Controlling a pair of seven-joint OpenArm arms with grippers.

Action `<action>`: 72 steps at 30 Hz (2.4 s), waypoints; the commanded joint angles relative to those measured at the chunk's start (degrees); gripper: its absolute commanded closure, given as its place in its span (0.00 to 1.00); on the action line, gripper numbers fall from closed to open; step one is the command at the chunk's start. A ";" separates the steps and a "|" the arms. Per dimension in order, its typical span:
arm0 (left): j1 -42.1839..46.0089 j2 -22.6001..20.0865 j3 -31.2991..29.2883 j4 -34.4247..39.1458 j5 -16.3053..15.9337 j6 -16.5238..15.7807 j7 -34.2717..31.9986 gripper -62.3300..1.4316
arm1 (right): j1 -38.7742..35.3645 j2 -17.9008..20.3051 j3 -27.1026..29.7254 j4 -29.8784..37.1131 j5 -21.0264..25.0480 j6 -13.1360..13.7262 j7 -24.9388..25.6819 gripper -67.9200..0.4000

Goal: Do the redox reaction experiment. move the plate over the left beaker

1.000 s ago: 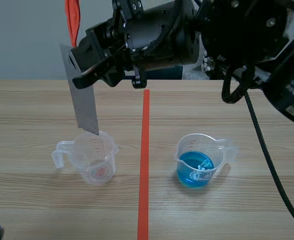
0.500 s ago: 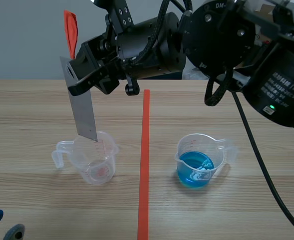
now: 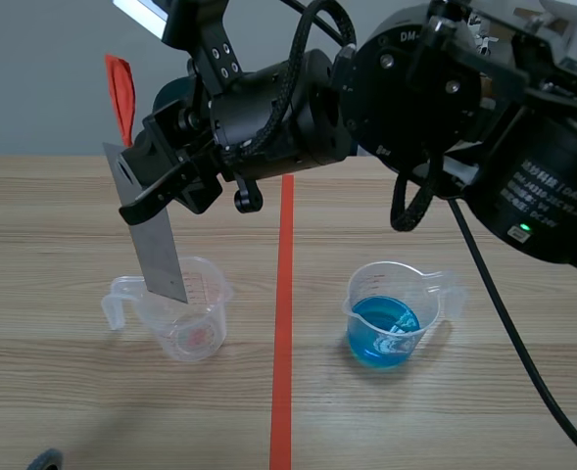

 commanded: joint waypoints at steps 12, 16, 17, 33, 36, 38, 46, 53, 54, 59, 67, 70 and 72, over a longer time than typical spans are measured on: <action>0.61 -0.17 -0.28 0.46 -1.68 -0.13 1.36 0.13 | 1.64 -0.02 0.42 0.79 -1.99 -0.02 2.64 0.98; 0.61 -0.17 -0.28 0.46 -1.68 -0.13 1.36 0.13 | 1.64 -0.02 0.42 0.79 -2.05 -0.48 3.32 0.98; 0.61 -0.20 -0.28 0.46 -1.68 -0.13 1.36 0.13 | 1.64 -0.02 0.42 0.79 -2.16 -0.48 3.48 0.98; 0.61 -0.17 -0.28 0.46 -1.68 -0.13 1.36 0.13 | 1.60 -0.02 0.42 0.79 -3.48 -1.70 4.31 0.98; 0.61 -0.17 -0.28 0.46 -1.68 -0.13 1.36 0.13 | 1.60 -0.02 0.42 0.79 -3.48 -1.70 4.31 0.98; 0.61 -0.17 -0.28 0.46 -1.68 -0.13 1.36 0.13 | 1.60 -0.02 0.42 0.79 -3.48 -1.70 4.31 0.98; 0.61 -0.17 -0.28 0.46 -1.68 -0.13 1.36 0.13 | 1.60 -0.02 0.42 0.79 -3.45 -1.70 4.50 0.98; 0.61 -0.17 -0.28 0.46 -1.68 -0.13 1.36 0.13 | 1.46 -0.04 0.42 0.79 -3.45 -1.70 4.74 0.98; 0.61 -0.17 -0.28 0.46 -1.68 -0.13 1.36 0.13 | 1.46 -0.04 0.42 0.79 -3.45 -1.70 4.72 0.98; 0.61 -0.17 -0.28 0.46 -1.68 -0.13 1.36 0.13 | 1.46 -0.04 0.42 0.79 -3.45 -1.70 4.76 0.98; 0.61 -0.20 -0.28 0.46 -1.68 -0.13 1.36 0.13 | 1.46 -0.04 0.42 0.79 -3.45 -1.70 5.14 0.98; 0.61 -0.20 -0.28 0.46 -1.68 -0.13 1.36 0.13 | 1.46 -0.04 0.42 0.79 -3.45 -1.70 5.40 0.98; 0.61 -0.20 -0.28 0.46 -1.68 -0.13 1.36 0.13 | 1.46 -0.04 0.42 0.79 -3.45 -1.70 5.40 0.98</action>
